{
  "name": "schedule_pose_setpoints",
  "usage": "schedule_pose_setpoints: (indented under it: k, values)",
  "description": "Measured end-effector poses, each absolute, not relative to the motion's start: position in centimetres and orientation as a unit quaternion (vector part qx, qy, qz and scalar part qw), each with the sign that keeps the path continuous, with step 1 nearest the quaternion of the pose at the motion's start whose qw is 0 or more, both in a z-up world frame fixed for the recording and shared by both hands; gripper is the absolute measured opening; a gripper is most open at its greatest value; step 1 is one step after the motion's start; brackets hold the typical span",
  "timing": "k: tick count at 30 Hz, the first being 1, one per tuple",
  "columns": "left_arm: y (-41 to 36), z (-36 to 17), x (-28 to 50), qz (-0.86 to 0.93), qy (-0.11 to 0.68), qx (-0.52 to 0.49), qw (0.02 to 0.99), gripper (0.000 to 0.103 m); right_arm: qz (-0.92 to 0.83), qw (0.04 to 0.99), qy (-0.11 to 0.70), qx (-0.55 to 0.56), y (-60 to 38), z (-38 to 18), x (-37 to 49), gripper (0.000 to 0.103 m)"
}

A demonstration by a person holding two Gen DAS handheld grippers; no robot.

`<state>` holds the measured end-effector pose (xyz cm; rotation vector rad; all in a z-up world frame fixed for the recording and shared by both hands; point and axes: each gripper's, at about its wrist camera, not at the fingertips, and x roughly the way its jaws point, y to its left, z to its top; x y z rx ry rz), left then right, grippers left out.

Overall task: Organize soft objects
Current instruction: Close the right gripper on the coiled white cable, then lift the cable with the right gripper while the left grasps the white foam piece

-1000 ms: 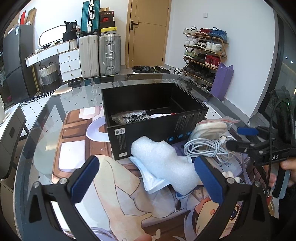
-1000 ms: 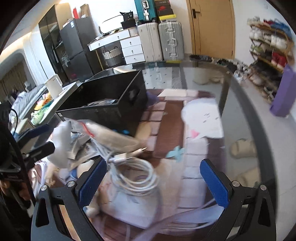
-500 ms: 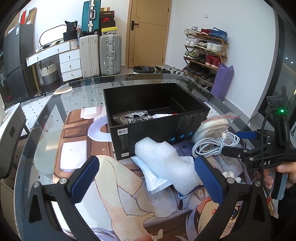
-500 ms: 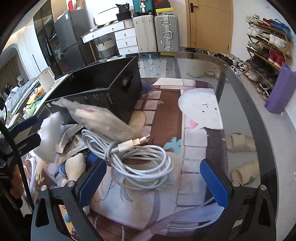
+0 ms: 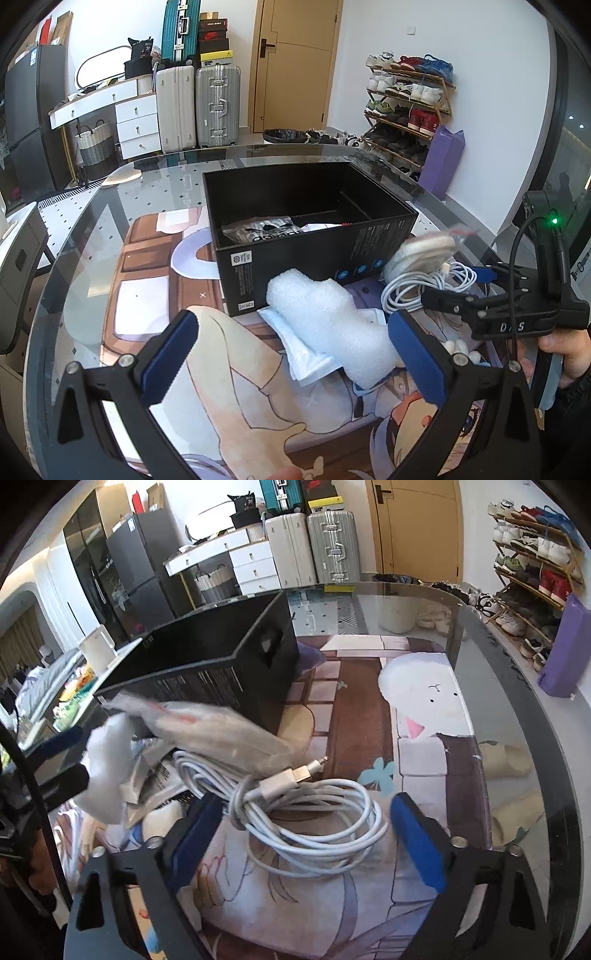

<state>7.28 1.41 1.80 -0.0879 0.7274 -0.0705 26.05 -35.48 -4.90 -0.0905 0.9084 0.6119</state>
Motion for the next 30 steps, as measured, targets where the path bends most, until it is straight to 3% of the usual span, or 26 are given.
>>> schedule_pose_setpoints:
  k: [4,24,25,27,30]
  values:
    - [1.4,1.8,7.3,-0.035,0.356,-0.043,0.933,0.103,0.303,0.851,0.429,-0.034,-35.7,-4.7,26.2,0.073]
    - [1.5,1.6,7.1,-0.044,0.361,-0.047,0.930,0.103,0.365,0.849,0.382,-0.013,-36.7,-2.9,25.4,0.067]
    - [1.5,1.7,7.1,-0.045,0.362,-0.047,0.930,0.103,0.366,0.849,0.381,-0.012,-36.8,-2.8,25.4,0.056]
    - [1.4,1.6,7.1,-0.048,0.362,-0.048,0.930,0.103,0.371,0.847,0.381,-0.004,-37.0,-2.7,25.5,0.048]
    - [1.3,1.5,7.2,-0.051,0.366,-0.050,0.928,0.103,0.365,0.851,0.378,-0.010,-37.2,-2.6,25.4,0.046]
